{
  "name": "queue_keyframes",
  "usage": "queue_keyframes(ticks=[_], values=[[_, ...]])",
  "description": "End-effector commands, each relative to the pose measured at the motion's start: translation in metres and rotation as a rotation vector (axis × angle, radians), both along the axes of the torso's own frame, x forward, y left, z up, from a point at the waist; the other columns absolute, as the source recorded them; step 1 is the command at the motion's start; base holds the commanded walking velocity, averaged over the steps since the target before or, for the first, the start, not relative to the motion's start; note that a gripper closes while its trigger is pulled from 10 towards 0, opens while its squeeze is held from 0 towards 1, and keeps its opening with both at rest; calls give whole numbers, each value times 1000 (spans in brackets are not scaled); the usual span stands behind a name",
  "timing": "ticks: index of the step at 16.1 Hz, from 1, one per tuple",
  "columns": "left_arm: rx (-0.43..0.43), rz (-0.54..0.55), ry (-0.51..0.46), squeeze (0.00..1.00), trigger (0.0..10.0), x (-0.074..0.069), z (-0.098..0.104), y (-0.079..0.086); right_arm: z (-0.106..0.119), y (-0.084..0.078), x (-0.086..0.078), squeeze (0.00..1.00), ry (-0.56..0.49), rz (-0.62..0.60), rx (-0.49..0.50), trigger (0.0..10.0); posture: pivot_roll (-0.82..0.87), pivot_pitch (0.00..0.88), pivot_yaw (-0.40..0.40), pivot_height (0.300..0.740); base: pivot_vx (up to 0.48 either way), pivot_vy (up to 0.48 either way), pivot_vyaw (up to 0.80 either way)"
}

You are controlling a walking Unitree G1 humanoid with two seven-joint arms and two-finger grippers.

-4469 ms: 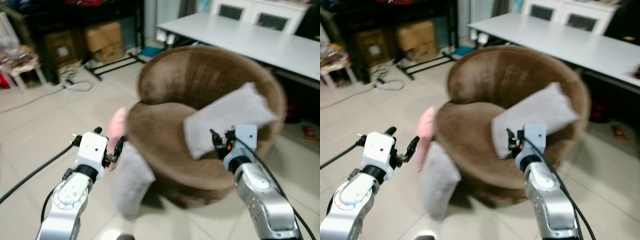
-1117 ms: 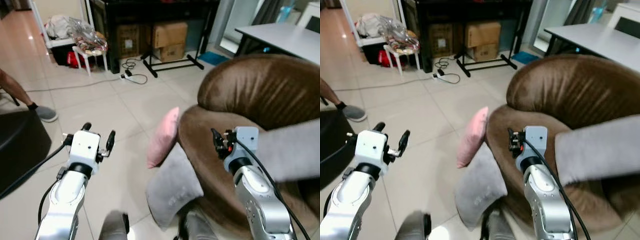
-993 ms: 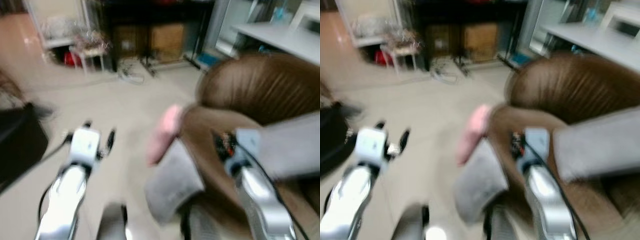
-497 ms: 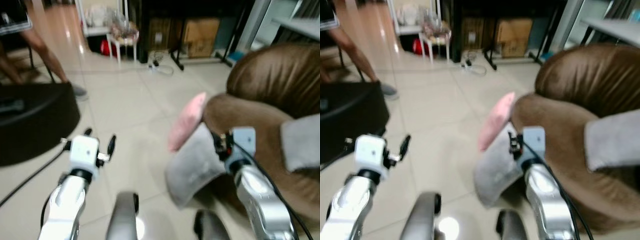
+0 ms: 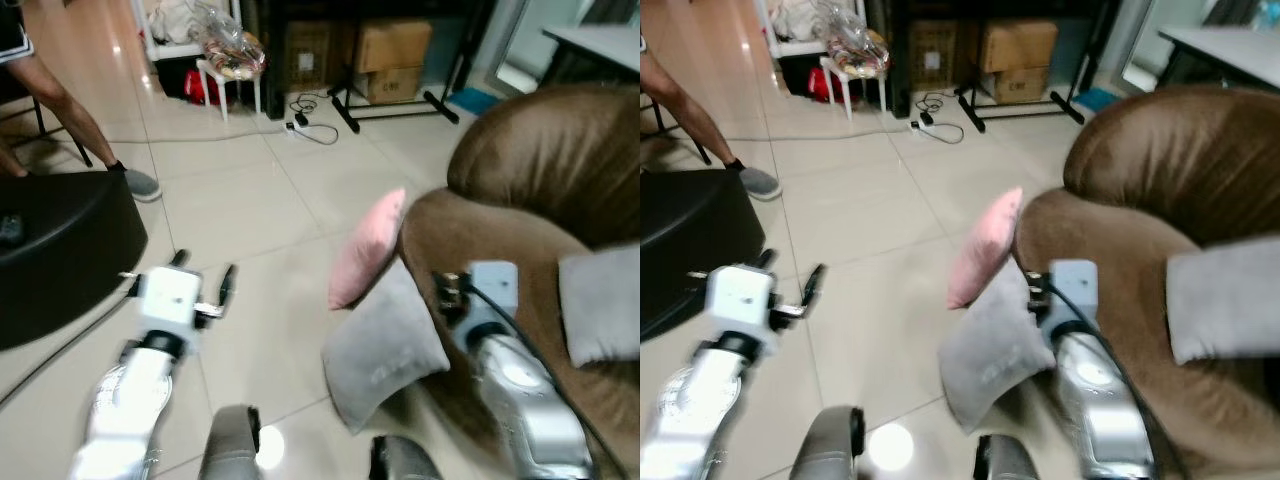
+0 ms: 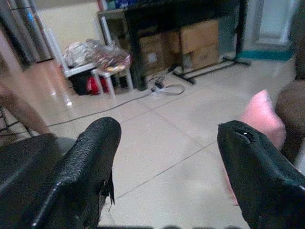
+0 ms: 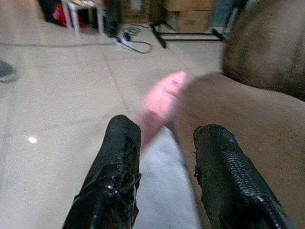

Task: Move the pillow to the sofa from floor

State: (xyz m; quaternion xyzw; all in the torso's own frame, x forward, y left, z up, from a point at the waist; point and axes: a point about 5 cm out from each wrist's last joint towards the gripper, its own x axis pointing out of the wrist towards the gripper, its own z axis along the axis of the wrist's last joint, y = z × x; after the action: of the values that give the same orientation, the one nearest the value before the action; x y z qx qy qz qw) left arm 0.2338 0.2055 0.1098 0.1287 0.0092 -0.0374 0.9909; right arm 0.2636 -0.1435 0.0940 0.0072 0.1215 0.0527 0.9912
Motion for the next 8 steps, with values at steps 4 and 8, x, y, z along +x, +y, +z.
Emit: queue_keyframes(ticks=[4, 8], values=[[-24, -36, -8, 0, 10000, 2, 2, -11, -3, -13, -5, 0, 19, -35, -24, 10000, 38, 0, -79, 610, 356, 0, 0], [-10, -32, -3, 0, 10000, 3, 1, -10, -4, -14, -5, 0, 30, -39, -18, 10000, 37, 0, -77, 610, 330, 0, 0]])
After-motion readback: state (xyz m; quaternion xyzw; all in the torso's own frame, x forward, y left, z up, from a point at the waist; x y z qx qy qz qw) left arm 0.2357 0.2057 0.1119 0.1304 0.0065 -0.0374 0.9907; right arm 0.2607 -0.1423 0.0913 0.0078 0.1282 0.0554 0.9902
